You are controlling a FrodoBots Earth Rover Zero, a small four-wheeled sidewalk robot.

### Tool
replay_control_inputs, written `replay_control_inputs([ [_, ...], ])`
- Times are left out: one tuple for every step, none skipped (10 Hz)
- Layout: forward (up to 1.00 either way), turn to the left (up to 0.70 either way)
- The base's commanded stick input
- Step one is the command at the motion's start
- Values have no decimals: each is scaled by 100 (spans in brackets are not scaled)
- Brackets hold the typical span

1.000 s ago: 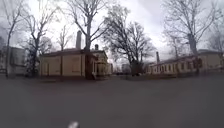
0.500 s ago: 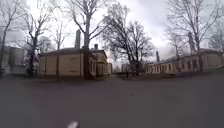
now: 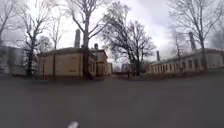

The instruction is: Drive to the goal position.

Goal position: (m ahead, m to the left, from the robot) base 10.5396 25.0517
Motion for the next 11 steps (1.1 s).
replay_control_inputs([
  [100, 16],
  [100, 33],
  [100, 40],
  [100, 40],
  [100, 40],
  [100, 22],
  [57, 0],
  [0, 0],
  [0, 0],
  [0, 0],
  [0, 0],
])
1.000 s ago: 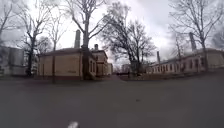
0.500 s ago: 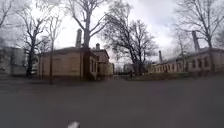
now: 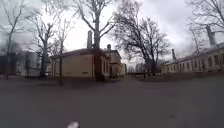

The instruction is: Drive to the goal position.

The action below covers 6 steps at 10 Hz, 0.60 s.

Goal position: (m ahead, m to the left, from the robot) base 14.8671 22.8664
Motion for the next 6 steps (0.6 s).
replay_control_inputs([
  [0, 0],
  [0, 0],
  [0, 0],
  [0, 0],
  [0, 0],
  [47, 0],
])
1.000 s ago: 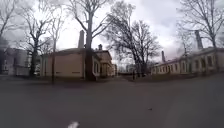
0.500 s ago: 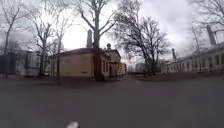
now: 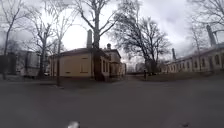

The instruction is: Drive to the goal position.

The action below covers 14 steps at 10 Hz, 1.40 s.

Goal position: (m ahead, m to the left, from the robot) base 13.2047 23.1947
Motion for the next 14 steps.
replay_control_inputs([
  [100, 0],
  [100, 6],
  [100, 21],
  [100, 40],
  [100, 40],
  [100, 40],
  [100, 40],
  [100, 40],
  [100, 40],
  [100, 40],
  [100, 40],
  [100, 40],
  [100, 40],
  [100, 40],
])
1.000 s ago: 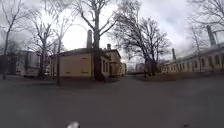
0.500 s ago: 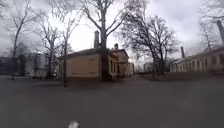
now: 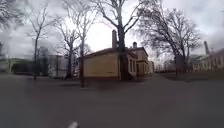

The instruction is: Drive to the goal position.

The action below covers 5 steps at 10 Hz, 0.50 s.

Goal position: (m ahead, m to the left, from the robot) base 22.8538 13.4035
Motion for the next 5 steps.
replay_control_inputs([
  [100, 40],
  [100, 40],
  [100, 40],
  [100, 40],
  [100, 40],
])
